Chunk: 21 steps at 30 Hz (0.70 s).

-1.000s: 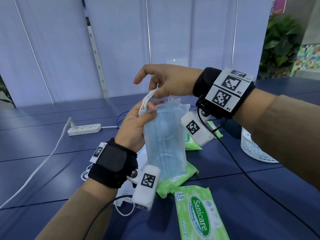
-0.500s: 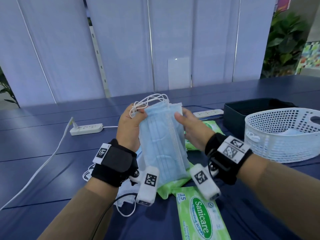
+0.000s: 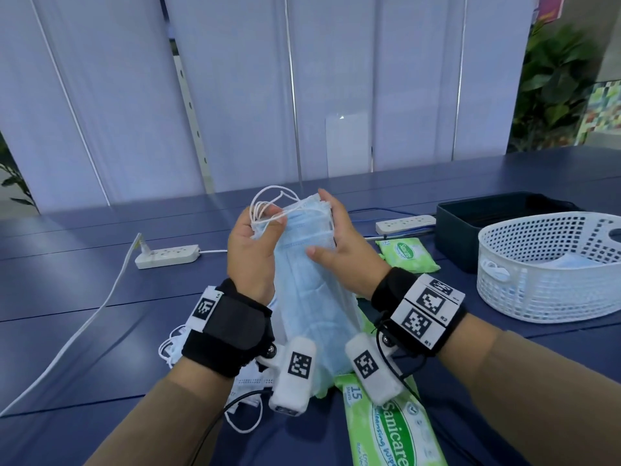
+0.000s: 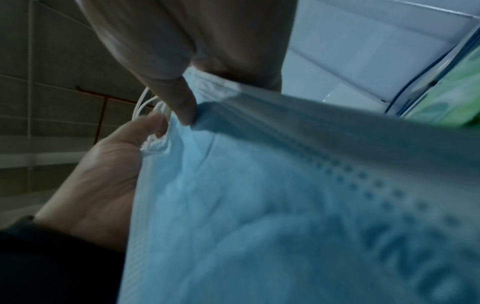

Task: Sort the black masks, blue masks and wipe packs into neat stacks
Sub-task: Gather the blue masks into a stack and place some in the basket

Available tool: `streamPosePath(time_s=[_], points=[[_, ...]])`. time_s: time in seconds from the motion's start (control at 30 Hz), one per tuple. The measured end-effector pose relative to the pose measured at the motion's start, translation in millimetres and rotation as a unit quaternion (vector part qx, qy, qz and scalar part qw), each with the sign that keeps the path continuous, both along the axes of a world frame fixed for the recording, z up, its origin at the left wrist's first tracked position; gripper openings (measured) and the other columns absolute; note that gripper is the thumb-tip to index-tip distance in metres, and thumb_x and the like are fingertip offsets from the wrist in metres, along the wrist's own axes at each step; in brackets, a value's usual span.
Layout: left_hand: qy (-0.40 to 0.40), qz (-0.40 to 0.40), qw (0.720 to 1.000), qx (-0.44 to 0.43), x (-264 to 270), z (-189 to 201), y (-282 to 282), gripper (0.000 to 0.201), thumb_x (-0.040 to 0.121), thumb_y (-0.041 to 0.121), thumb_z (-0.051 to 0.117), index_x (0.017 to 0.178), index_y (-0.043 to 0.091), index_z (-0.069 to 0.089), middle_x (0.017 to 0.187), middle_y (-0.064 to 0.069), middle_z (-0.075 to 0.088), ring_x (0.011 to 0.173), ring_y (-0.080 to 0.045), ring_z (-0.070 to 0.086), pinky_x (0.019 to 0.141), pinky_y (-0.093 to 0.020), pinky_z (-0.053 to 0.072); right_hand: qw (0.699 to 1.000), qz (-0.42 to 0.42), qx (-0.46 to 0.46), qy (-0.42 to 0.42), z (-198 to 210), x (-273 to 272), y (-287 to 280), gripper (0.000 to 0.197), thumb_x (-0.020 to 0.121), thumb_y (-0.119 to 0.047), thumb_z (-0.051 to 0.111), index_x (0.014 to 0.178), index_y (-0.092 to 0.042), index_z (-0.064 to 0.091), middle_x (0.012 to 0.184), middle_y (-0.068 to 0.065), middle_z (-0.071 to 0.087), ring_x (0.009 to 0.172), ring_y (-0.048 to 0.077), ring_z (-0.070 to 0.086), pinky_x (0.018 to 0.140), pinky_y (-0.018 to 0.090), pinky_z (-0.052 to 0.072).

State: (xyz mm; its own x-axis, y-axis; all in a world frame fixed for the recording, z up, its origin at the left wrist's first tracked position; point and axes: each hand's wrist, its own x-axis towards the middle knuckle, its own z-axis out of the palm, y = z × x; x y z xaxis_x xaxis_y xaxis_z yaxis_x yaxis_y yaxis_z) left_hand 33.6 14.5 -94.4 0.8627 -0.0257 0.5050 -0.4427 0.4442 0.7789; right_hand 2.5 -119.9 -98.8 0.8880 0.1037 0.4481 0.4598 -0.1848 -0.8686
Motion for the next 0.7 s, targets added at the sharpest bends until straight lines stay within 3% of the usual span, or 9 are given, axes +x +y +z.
streamPosePath(time_s=[0.07, 0.17, 0.27, 0.4, 0.47, 0.6, 0.7], points=[[-0.056, 0.011, 0.998, 0.022, -5.4, 11.0, 3.4, 0.011, 0.084, 0.005, 0.063, 0.082, 0.013, 0.056, 0.077, 0.003, 0.062, 0.072, -0.015, 0.059, 0.070, -0.031, 0.050, 0.999, 0.021, -0.021, -0.017, 10.3, -3.7, -4.6, 0.081, 0.087, 0.009, 0.053, 0.148, -0.025, 0.012, 0.142, -0.005, 0.038, 0.112, -0.001, 0.051, 0.100, 0.018, 0.041], [-0.169, 0.013, 0.984, 0.061, -16.6, 31.9, 10.3, 0.008, 0.081, 0.017, 0.067, 0.082, 0.024, 0.064, 0.083, 0.006, 0.065, 0.081, -0.016, 0.059, 0.079, -0.033, 0.049, 0.996, 0.055, 0.030, -0.057, 28.5, -5.3, -9.3, 0.076, 0.079, 0.011, 0.051, 0.140, -0.026, 0.025, 0.133, 0.004, 0.046, 0.114, 0.012, 0.051, 0.102, 0.033, 0.042], [-0.217, 0.014, 0.973, 0.077, -22.5, 39.4, 14.1, 0.014, 0.082, 0.018, 0.064, 0.095, 0.022, 0.062, 0.095, 0.004, 0.065, 0.092, -0.014, 0.060, 0.085, -0.029, 0.049, 0.990, 0.063, 0.097, -0.075, 36.4, -2.1, -10.9, 0.068, 0.073, 0.011, 0.047, 0.129, -0.023, 0.031, 0.118, 0.002, 0.049, 0.103, 0.013, 0.052, 0.095, 0.032, 0.045], [-0.150, -0.057, 0.978, 0.136, -9.3, 25.5, 17.5, 0.075, 0.070, 0.032, 0.079, 0.129, 0.009, 0.039, 0.116, -0.002, 0.056, 0.113, -0.017, 0.056, 0.096, -0.034, 0.047, 0.995, 0.046, 0.066, -0.057, 27.6, 0.0, -12.1, 0.067, 0.079, 0.016, 0.049, 0.133, -0.019, 0.030, 0.122, 0.007, 0.047, 0.105, 0.012, 0.052, 0.093, 0.027, 0.046], [-0.086, -0.073, 0.979, 0.169, -3.0, 14.6, 14.6, 0.092, 0.063, 0.029, 0.083, 0.136, 0.003, 0.033, 0.122, -0.007, 0.055, 0.117, -0.021, 0.055, 0.097, -0.036, 0.047, 0.997, 0.048, 0.053, -0.015, 18.7, 1.3, -12.7, 0.071, 0.082, 0.017, 0.051, 0.138, -0.020, 0.026, 0.129, 0.008, 0.047, 0.109, 0.013, 0.053, 0.094, 0.025, 0.047], [-0.016, -0.056, 0.987, 0.148, 0.6, -4.9, 5.9, 0.076, 0.061, 0.021, 0.078, 0.125, 0.009, 0.040, 0.123, -0.019, 0.055, 0.112, -0.026, 0.058, 0.097, -0.049, 0.047, 0.989, 0.059, 0.100, 0.089, -2.4, 3.6, -13.8, 0.091, 0.068, 0.002, 0.065, 0.145, -0.018, 0.020, 0.137, 0.010, 0.049, 0.118, 0.021, 0.054, 0.099, 0.037, 0.047], [0.021, -0.038, 0.992, 0.115, 1.3, -11.0, 2.6, 0.065, 0.060, 0.016, 0.078, 0.114, 0.020, 0.043, 0.115, -0.005, 0.059, 0.106, -0.021, 0.061, 0.091, -0.045, 0.052, 0.980, 0.063, 0.124, 0.141, -16.8, 3.5, -15.1, 0.093, 0.070, 0.009, 0.064, 0.145, -0.020, 0.018, 0.131, 0.010, 0.052, 0.110, 0.021, 0.058, 0.094, 0.037, 0.050]])
